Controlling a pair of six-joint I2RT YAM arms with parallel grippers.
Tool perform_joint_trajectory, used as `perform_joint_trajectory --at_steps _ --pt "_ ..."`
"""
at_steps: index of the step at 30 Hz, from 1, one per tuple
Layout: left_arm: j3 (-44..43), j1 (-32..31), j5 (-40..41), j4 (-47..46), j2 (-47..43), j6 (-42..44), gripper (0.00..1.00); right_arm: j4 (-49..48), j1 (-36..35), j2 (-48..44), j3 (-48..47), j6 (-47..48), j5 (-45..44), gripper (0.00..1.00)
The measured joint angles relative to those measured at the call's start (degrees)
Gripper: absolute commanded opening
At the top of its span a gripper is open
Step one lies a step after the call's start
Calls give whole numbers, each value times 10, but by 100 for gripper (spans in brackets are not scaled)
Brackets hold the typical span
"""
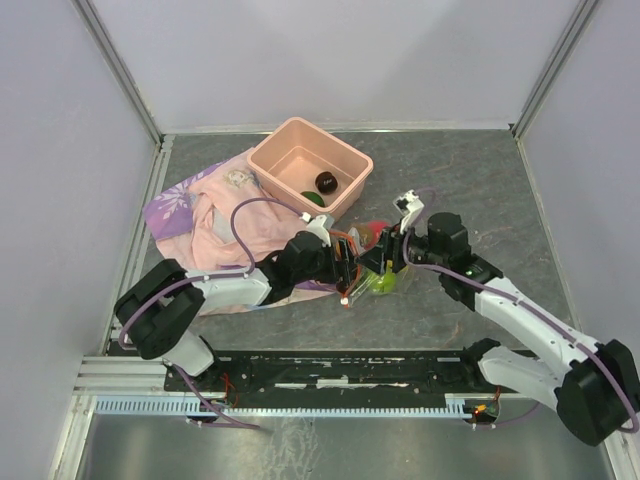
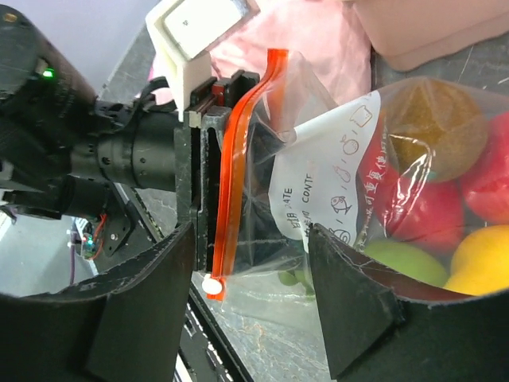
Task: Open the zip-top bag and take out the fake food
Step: Pick up the fake fruit from the zipper food storage bag.
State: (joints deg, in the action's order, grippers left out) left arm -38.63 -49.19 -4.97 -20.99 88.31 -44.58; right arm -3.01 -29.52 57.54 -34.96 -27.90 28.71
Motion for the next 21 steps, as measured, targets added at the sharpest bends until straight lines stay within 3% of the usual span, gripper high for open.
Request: perform_joint_trajectory --at_steps 6,13,16,21 --pt "1 2 -1 7 -6 0 83 50 -67 54 -42 30 -78 33" --pt "4 5 -2 9 -28 -1 84 85 -103 52 -51 53 -150 10" --pt "8 13 -10 2 -38 -6 85 96 -110 48 -51 60 -169 3" --pt "27 40 -42 -32 -47 -39 85 96 -134 45 -51 73 -194 2"
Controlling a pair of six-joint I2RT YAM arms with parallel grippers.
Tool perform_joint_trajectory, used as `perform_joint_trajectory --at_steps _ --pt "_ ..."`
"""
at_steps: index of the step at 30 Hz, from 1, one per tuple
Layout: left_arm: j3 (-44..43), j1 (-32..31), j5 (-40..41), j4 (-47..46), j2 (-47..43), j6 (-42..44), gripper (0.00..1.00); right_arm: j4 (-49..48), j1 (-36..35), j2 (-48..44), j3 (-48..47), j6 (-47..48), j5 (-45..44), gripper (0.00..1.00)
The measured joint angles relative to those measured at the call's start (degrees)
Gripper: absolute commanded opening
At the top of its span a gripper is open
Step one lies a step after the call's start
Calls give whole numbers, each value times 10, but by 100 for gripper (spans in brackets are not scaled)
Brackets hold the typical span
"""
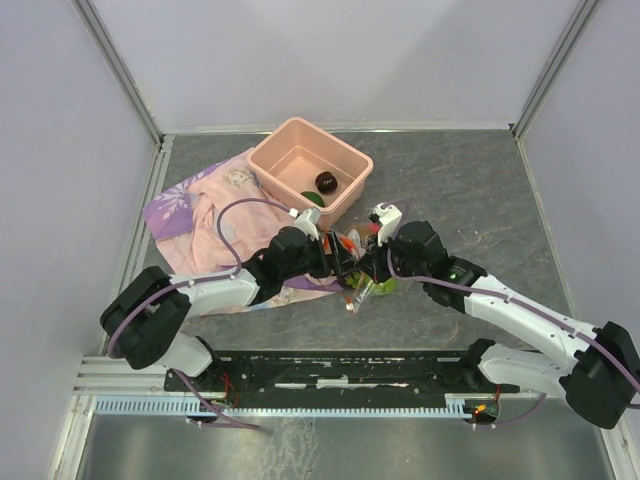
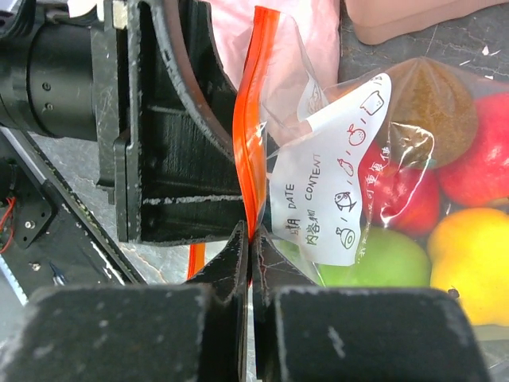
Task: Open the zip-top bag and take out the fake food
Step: Pick up the fake fruit from the zipper food storage bag.
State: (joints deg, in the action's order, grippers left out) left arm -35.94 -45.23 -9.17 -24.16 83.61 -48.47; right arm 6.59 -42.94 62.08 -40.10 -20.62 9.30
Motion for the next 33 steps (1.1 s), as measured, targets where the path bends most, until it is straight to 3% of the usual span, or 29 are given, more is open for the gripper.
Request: perform_joint_trajectory --at_steps 15,33 --pt "-9 -9 8 90 -1 49 87 9 -20 -14 7 13 -29 2" --pt "-14 -36 35 41 71 81 85 -11 -20 -11 38 -3 -31 2"
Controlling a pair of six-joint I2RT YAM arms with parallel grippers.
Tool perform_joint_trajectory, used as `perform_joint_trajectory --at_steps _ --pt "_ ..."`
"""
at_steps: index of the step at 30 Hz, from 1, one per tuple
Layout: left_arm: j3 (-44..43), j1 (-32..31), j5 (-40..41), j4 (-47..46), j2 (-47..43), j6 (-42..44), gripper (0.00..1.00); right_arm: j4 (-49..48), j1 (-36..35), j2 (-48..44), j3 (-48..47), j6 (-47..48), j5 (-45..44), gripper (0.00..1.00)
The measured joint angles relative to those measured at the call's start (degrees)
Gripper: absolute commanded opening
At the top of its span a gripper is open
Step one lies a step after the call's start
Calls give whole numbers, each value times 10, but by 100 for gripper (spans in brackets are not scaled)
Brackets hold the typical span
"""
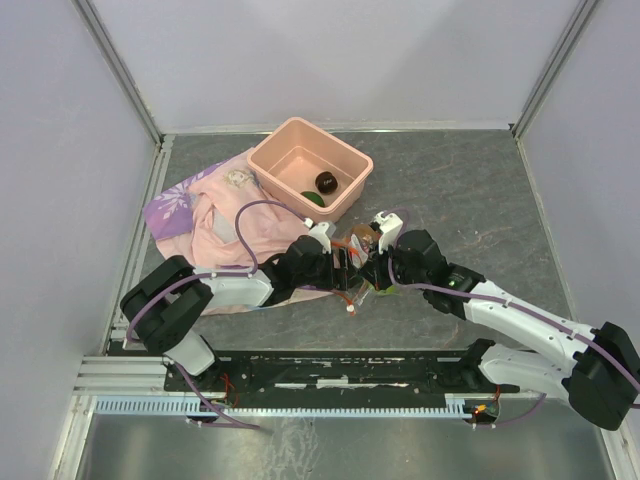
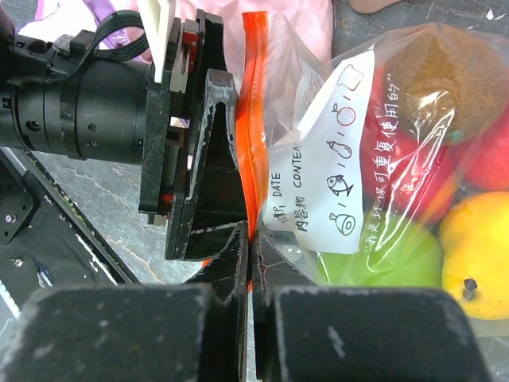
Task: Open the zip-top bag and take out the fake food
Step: Pick up the fake fruit from the zipper food storage bag.
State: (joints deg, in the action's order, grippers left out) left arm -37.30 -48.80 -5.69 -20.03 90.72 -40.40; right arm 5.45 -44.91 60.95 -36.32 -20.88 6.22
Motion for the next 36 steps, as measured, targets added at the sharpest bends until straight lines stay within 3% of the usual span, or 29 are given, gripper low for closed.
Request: perform_joint_trajectory --at_steps 18,25,29,36 --pt "2 -22 86 -64 -2 51 92 -21 0 -5 17 -10 2 2" --pt "-2 -22 85 -82 24 66 92 -22 0 -6 18 -10 2 1" --pt "-3 -22 81 -85 42 66 87 -22 0 -9 21 -9 2 2" --pt "-13 -23 81 -86 59 64 71 -23 0 -9 25 -9 2 2"
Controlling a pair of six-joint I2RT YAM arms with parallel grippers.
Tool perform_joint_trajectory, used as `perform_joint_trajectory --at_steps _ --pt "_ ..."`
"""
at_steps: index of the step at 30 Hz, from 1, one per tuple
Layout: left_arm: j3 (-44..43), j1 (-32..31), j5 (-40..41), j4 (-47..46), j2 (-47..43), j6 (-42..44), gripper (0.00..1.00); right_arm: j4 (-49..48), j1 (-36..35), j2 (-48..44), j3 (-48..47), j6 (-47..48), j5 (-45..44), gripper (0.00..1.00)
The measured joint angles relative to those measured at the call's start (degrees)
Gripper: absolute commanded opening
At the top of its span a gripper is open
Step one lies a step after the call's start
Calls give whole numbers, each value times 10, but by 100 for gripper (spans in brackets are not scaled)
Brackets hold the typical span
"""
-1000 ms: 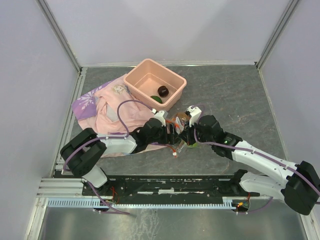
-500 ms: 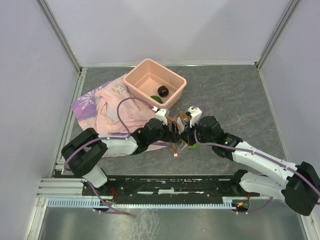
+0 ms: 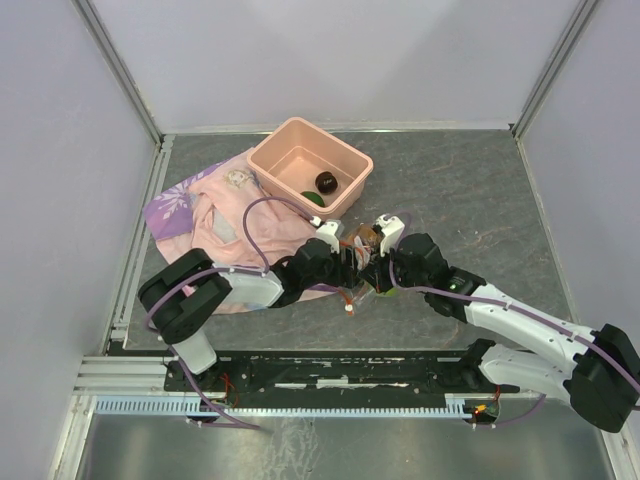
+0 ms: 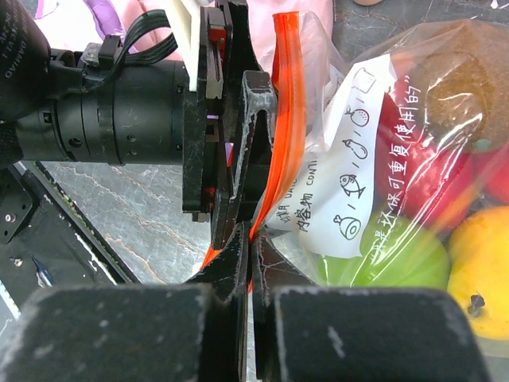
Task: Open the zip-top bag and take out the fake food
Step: Pick up the fake fruit from the zipper food storage bag.
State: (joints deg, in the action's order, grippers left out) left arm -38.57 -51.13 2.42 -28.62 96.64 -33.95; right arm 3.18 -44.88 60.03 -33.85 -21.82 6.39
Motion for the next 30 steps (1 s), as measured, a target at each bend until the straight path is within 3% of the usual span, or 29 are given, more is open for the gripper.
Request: perform_joint_trajectory --at_steps 10,30 --pt "7 0 1 29 -43 0 47 5 0 -18 9 0 -7 2" --pt "103 0 -20 65 -277 -24 42 12 0 -38 17 7 -24 2"
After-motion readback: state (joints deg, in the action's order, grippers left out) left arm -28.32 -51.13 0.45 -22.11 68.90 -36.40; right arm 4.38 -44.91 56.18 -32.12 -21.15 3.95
